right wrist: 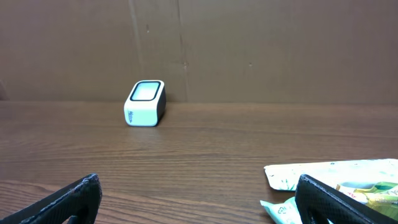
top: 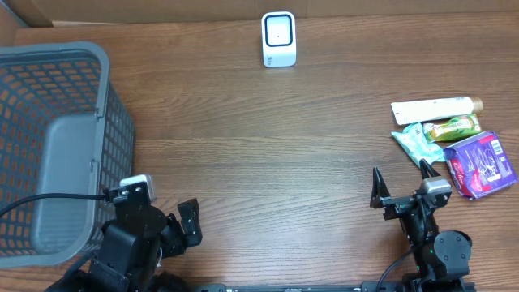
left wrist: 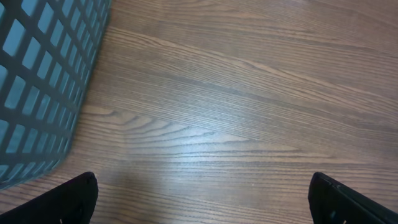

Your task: Scan the item barcode

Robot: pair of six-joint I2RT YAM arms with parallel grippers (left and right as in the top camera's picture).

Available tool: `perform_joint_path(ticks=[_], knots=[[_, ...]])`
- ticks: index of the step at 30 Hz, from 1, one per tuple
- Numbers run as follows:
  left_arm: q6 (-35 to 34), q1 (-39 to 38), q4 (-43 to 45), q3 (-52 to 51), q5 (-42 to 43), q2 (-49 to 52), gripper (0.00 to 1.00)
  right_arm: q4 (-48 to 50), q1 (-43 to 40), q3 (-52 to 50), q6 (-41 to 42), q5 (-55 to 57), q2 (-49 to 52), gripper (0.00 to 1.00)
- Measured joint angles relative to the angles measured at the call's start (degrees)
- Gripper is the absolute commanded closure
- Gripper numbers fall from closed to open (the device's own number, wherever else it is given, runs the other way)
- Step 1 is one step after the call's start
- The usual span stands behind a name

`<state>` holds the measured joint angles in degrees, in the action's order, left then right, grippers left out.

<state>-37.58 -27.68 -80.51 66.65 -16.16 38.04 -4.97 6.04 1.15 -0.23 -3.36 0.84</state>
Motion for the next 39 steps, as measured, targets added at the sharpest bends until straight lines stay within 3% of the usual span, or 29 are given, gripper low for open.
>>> perform_joint_path(ticks=[5, 9, 13, 17, 24, 30, 39], knots=[[0.07, 0.0, 2.58, 0.0, -2.8, 0.0, 0.0, 0.02, 0.0, 0.0, 0.0, -0.02, 0.0, 0.0], [3.5, 1.2, 13.09, -1.62, -3.85, -0.07, 0.0, 0.04, 0.0, 0.0, 0.0, 0.0, 0.0, 0.0], [14.58, 6.25, 30.14, -7.3, 0.24, -0.37, 0.01, 0.0, 0.0, 0.0, 0.0, 0.0, 0.0, 0.0], [29.07, 12.57, 47.12, -17.25, 10.1, -3.67, 0.0, 0.13, 0.0, -0.07, 0.0, 0.0, 0.0, 0.0], [48.06, 21.05, 67.65, -35.58, 24.92, -16.76, 0.01, 0.2, 0.0, -0.07, -0.02, 0.0, 0.0, 0.0], [53.11, 26.82, 75.76, -46.8, 28.68, -26.4, 0.0, 0.2, 0.0, -0.07, 0.02, 0.0, 0.0, 0.0], [54.55, 31.17, 77.55, -55.98, 29.49, -35.82, 0.0, 0.2, 0.0, -0.07, 0.02, 0.0, 0.0, 0.0]])
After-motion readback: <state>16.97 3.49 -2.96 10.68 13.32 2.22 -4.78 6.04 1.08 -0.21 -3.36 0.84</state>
